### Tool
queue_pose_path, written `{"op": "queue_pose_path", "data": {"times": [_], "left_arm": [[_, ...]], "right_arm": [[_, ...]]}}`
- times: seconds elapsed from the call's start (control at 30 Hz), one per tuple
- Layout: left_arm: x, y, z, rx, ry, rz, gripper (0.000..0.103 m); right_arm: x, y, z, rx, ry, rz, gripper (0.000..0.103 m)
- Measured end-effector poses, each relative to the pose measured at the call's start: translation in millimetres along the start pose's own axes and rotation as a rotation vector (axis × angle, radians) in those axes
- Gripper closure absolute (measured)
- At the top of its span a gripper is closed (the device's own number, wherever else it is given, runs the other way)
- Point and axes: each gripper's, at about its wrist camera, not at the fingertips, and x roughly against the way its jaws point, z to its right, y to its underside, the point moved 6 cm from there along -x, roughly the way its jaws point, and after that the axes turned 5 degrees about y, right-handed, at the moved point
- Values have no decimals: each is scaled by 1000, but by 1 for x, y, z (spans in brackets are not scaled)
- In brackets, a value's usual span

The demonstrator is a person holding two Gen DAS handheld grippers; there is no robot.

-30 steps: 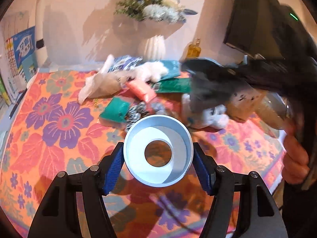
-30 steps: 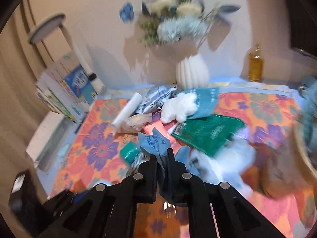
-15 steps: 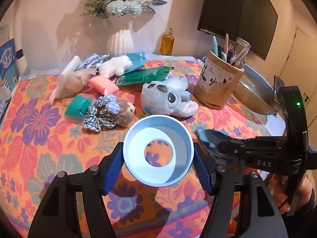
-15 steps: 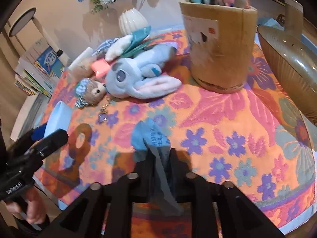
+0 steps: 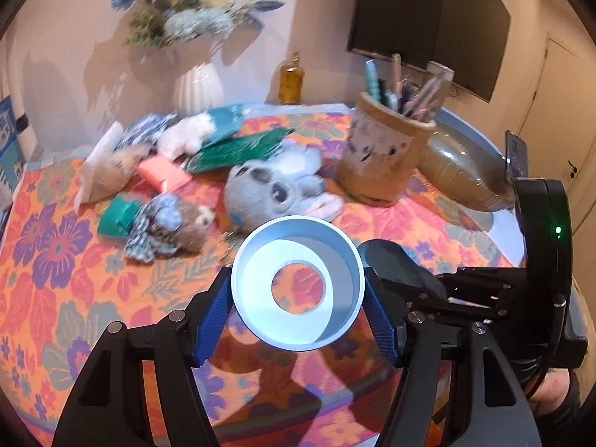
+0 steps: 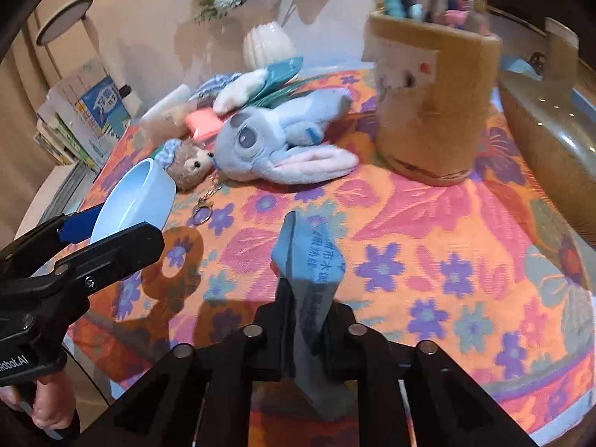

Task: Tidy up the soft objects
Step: 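Carry the cup and cloth in both tools toward the ribbed glass bowl, then open both tools to drop the cup and cloth into the glass bowl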

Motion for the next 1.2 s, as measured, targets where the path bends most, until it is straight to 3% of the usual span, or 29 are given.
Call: {"op": "queue_pose_path", "data": {"times": [0.17, 0.37, 0.47, 0.57, 0.73, 0.83, 0.9, 0.93, 1.2], "left_arm": [[3, -28, 45, -64, 79, 46, 39], [-15, -77, 127, -159, 208, 79, 38], [-42, -96, 155, -163, 223, 24, 38], [-67, -109, 177, -150, 290, 3, 38], [-104, -121, 210, -234, 258, 24, 37], [-124, -128, 219, -262, 270, -2, 35], [-133, -133, 220, -258, 285, -9, 28], [-133, -134, 219, -253, 278, 0, 19], [-95, -136, 216, -234, 332, 41, 15]], "right_arm": [[60, -23, 44, -70, 76, 140, 92], [139, -54, 126, -201, 240, 314, 92], [150, -63, 170, -304, 300, 326, 92], [140, -66, 208, -409, 311, 290, 92], [106, -68, 255, -550, 263, 191, 90], [91, -61, 271, -632, 206, 128, 78], [84, -60, 278, -668, 168, 102, 50], [86, -59, 281, -676, 155, 105, 44], [135, -61, 274, -624, 177, 218, 41]]}}
